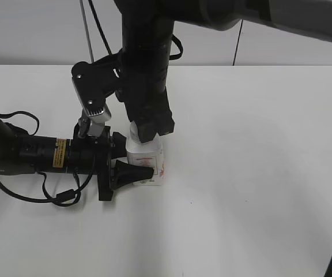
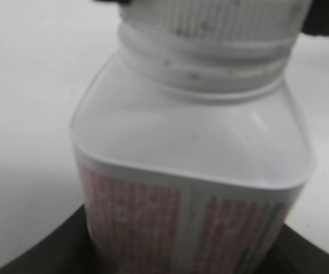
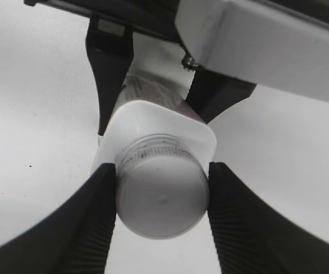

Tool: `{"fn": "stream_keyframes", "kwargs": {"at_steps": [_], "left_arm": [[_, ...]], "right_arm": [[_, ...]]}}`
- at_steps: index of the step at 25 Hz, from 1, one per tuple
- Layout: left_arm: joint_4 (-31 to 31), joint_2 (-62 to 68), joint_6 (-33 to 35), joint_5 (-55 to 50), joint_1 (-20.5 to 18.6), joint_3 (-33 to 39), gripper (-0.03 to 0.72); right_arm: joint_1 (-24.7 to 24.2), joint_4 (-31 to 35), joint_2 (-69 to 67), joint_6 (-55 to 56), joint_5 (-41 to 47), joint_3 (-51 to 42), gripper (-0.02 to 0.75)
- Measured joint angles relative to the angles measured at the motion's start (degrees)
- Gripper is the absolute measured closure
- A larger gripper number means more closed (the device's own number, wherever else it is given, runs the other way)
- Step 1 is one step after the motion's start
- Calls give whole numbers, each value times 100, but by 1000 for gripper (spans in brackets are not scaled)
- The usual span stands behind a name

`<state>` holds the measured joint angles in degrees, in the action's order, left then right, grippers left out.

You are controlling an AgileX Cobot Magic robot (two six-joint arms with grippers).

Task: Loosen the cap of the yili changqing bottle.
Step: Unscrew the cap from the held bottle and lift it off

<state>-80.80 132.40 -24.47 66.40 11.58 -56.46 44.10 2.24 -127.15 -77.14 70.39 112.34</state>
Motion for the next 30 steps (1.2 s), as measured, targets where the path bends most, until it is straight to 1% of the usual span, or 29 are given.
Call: {"fn": "stream_keyframes", "kwargs": {"at_steps": [6,11,14,17,25,27,28,30], "left_arm": [[0,0,-6,0,0,0,295],[0,0,-11,0,0,0,298],[0,0,-11,0,0,0,298],[0,0,-11,0,0,0,298],[0,0,-11,0,0,0,298],[0,0,-11,0,0,0,298],[0,0,-11,0,0,0,298],[0,0,-11,0,0,0,298]], "right_arm": [[0,-22,5,501,0,0,342],[0,-113,0,911,0,0,271],[0,-130,6,1018,-5,0,255],[0,-125,55,1058,-5,0,254],[0,283,335,1380,-11,0,254],[0,336,388,1684,-17,0,254],[0,340,418,2029,-17,0,254],[0,331,446,3178,-17,0,254]]}}
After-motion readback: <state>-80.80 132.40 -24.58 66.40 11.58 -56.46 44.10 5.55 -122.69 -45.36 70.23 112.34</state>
